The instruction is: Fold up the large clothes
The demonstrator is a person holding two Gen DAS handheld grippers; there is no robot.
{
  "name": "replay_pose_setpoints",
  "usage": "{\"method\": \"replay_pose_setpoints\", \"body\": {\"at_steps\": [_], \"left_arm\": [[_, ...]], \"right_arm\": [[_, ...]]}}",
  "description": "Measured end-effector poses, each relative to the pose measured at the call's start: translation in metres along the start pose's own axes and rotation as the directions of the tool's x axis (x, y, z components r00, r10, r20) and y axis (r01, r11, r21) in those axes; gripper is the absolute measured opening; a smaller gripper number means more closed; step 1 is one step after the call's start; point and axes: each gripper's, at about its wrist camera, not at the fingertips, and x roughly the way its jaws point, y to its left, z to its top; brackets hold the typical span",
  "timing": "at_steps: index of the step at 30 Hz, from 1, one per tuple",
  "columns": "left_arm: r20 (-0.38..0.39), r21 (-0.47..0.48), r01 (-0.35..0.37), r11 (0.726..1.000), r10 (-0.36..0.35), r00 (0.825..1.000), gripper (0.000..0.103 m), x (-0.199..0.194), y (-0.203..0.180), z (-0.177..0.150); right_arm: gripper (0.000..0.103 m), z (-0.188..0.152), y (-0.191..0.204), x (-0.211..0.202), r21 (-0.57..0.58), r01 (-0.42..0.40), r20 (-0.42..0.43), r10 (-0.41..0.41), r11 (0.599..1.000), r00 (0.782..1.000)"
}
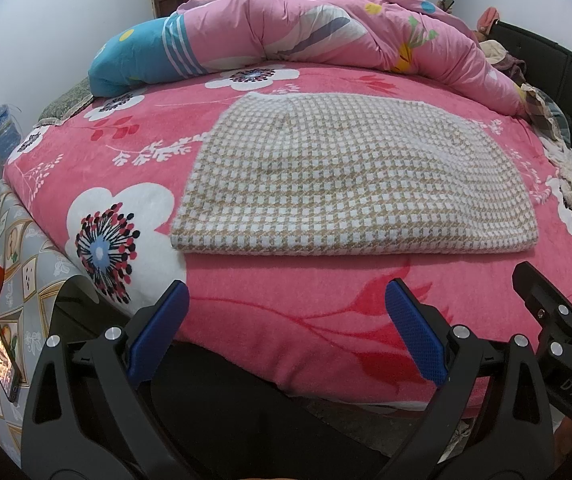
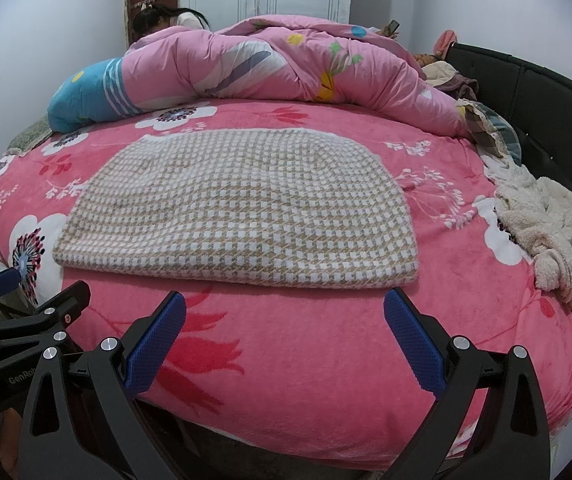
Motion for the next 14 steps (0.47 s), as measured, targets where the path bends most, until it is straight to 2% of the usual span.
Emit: {"method": "replay_pose_setpoints", "body": {"at_steps": [14], "left_arm": [[-0.005,-0.004,0.002,1.000,-0.002,1.000,0.095,0.0023,-0.0041,-0.0020]], "right_arm": [[0.096,0.0002,-0.0002,0.0004,-0.002,-0.001,-0.001,0.001,1.000,1.000]]}}
